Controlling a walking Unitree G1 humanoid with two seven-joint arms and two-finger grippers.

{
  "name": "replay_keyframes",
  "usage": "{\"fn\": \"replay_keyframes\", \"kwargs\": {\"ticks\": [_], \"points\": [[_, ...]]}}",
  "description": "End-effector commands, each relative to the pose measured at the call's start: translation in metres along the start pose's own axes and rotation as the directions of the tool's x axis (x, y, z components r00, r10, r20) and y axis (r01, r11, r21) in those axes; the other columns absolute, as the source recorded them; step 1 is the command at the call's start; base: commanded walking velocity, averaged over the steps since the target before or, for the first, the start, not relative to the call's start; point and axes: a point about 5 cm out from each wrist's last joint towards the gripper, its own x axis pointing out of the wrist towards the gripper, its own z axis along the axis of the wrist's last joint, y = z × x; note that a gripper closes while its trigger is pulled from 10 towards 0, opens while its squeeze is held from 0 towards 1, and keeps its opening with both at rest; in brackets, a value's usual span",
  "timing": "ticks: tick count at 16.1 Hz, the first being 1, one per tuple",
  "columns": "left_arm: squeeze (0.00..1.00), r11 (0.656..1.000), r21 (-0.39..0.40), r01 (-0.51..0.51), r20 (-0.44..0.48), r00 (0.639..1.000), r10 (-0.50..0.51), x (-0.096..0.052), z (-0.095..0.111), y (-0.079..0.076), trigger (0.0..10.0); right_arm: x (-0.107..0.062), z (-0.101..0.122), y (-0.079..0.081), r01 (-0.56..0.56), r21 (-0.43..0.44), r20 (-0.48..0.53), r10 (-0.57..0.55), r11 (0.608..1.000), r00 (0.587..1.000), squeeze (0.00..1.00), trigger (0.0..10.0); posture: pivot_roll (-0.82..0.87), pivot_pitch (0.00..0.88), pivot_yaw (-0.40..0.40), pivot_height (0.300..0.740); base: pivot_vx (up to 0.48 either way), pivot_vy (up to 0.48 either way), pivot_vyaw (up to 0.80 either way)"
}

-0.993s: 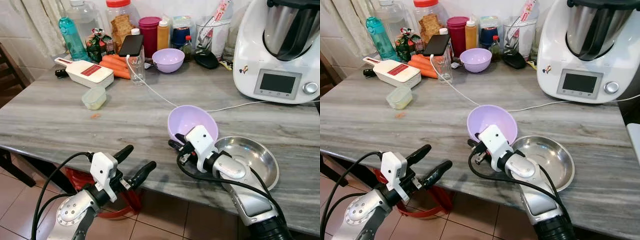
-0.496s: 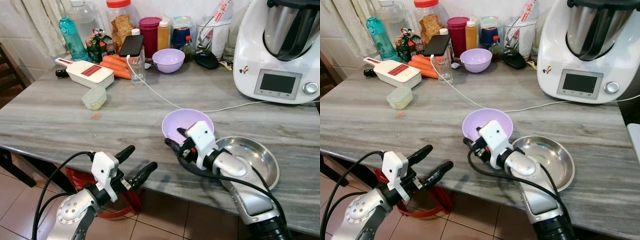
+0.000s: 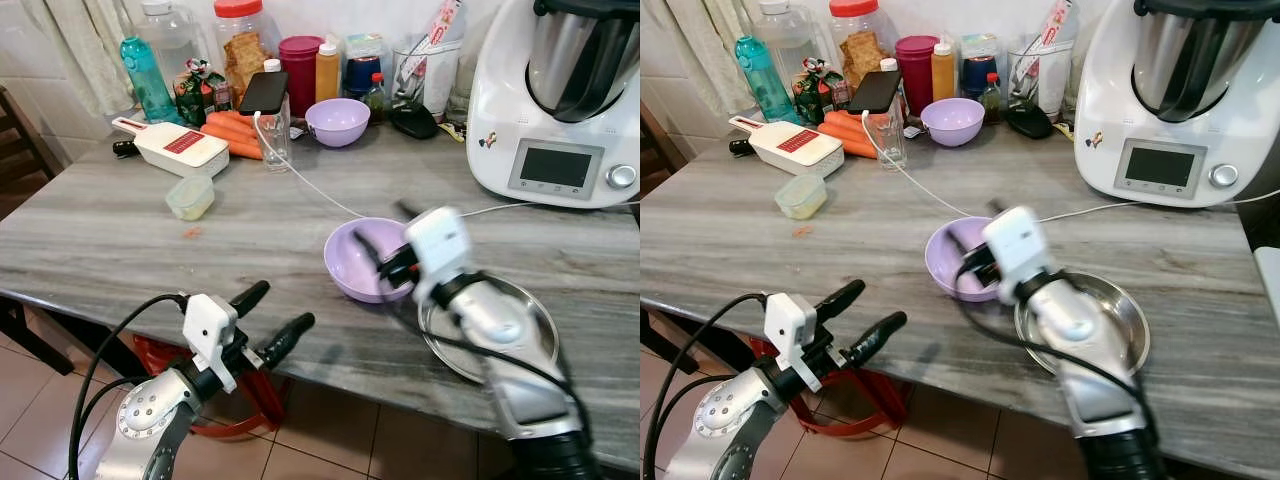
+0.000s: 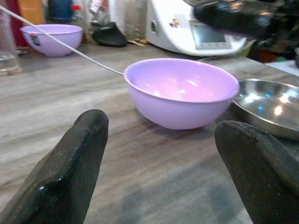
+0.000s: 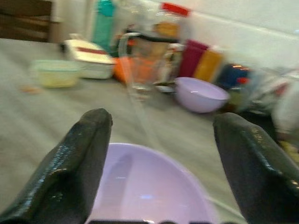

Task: Setting the table

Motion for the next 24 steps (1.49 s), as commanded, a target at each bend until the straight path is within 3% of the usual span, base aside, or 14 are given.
{"fn": "replay_keyframes", "kwargs": {"ticks": [1, 6, 9, 10, 13, 19, 24], "points": [[0.00, 1.000, 0.003, -0.014, 0.001, 1.000, 0.014, 0.000, 0.002, 0.005, 10.0, -0.004, 0.010, -0.009, 0.058, -0.025, 0.039, -0.057, 0.998, 0.998, 1.00, 10.0, -0.09, 0.016, 0.096, 0.740, 0.000, 0.000, 0.00], [0.00, 1.000, -0.010, -0.018, 0.009, 1.000, 0.018, 0.006, 0.001, 0.006, 10.0, -0.046, -0.001, -0.030, 0.289, -0.087, 0.028, -0.287, 0.953, 0.957, 1.00, 10.0, -0.11, 0.024, 0.110, 0.740, 0.000, 0.000, 0.00], [0.00, 1.000, -0.031, -0.008, 0.014, 1.000, 0.008, 0.009, 0.001, 0.006, 10.0, -0.060, -0.007, -0.030, 0.355, -0.124, 0.002, -0.358, 0.927, 0.934, 1.00, 10.0, -0.13, 0.032, 0.124, 0.740, 0.000, 0.000, 0.00], [0.00, 0.999, -0.041, 0.014, 0.010, 1.000, -0.014, 0.010, 0.001, 0.005, 10.0, -0.067, -0.017, -0.028, 0.379, -0.144, -0.054, -0.390, 0.914, 0.919, 1.00, 10.0, -0.14, 0.035, 0.129, 0.740, 0.000, 0.000, 0.00], [0.00, 0.995, -0.072, 0.071, -0.009, 0.997, -0.072, 0.009, -0.003, 0.001, 10.0, -0.075, -0.033, -0.017, 0.351, -0.131, -0.160, -0.370, 0.927, 0.915, 1.00, 10.0, -0.14, 0.038, 0.131, 0.740, 0.000, 0.000, 0.00], [0.00, 0.981, -0.119, 0.153, -0.078, 0.984, -0.163, 0.001, -0.011, -0.002, 10.0, -0.078, -0.055, -0.014, 0.351, -0.064, -0.315, -0.352, 0.934, 0.881, 1.00, 10.0, -0.14, 0.044, 0.123, 0.740, 0.000, 0.000, 0.00], [0.00, 0.978, -0.141, 0.154, -0.087, 0.982, -0.167, -0.003, -0.013, -0.005, 10.0, -0.082, -0.068, -0.006, 0.323, -0.008, -0.415, -0.297, 0.946, 0.860, 1.00, 10.0, -0.13, 0.048, 0.110, 0.740, 0.000, 0.000, 0.00]]}}
